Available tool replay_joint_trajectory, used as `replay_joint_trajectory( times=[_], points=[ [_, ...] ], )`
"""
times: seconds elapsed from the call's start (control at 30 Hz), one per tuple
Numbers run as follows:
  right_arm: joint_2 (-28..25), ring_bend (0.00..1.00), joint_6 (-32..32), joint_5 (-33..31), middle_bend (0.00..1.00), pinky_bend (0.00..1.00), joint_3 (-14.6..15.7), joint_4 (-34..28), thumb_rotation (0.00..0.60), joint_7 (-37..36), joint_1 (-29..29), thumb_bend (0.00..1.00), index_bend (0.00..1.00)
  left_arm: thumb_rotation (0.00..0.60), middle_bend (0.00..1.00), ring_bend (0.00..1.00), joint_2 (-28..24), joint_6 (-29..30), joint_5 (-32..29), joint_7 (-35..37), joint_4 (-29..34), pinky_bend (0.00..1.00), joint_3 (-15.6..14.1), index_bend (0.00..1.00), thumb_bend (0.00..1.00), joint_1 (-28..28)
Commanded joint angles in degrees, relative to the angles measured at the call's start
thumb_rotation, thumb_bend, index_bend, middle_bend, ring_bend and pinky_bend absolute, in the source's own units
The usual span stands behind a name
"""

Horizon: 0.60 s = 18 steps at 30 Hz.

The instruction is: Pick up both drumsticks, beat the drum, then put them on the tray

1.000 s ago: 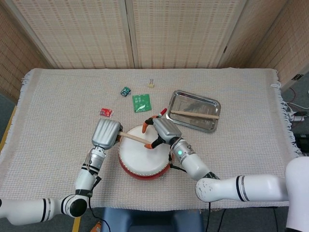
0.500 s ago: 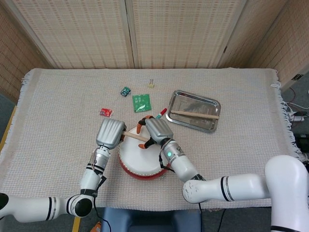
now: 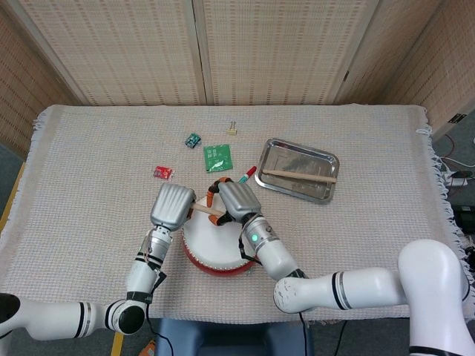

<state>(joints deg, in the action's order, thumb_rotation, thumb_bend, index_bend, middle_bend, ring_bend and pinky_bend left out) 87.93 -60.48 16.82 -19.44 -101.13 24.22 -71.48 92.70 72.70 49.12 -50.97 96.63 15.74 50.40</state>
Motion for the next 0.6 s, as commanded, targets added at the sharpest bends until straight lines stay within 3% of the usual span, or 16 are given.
replay_joint_trajectory(
  times=[0.03, 0.43, 0.6],
  points=[
    [0.31, 0.15, -0.07, 0.09, 0.30, 0.33, -0.22, 0.08, 0.600, 0.34, 0.08, 0.28, 0.56, 0.600, 1.00, 1.00, 0.12, 0.22, 0.24, -0.31, -0.11, 1.00, -0.28, 0.96, 0.71, 0.18],
    [1.08, 0.18, -1.56, -0.12, 0.32, 0.35, -0.97, -0.09, 0.600, 2.76, 0.22, 0.38, 0.63, 0.600, 1.00, 0.98, 0.37, 0.54, 1.03, -1.53, -1.19, 1.00, -1.54, 0.94, 0.71, 0.71],
    [1.55, 0.21, -2.27, -0.50, 0.35, 0.38, -1.19, 0.19, 0.600, 3.54, 0.39, 0.41, 0.69, 0.600, 1.00, 0.94, 0.43, 0.74, 1.93, -1.42, -1.61, 1.00, -1.94, 0.86, 0.71, 0.72]
  ],
)
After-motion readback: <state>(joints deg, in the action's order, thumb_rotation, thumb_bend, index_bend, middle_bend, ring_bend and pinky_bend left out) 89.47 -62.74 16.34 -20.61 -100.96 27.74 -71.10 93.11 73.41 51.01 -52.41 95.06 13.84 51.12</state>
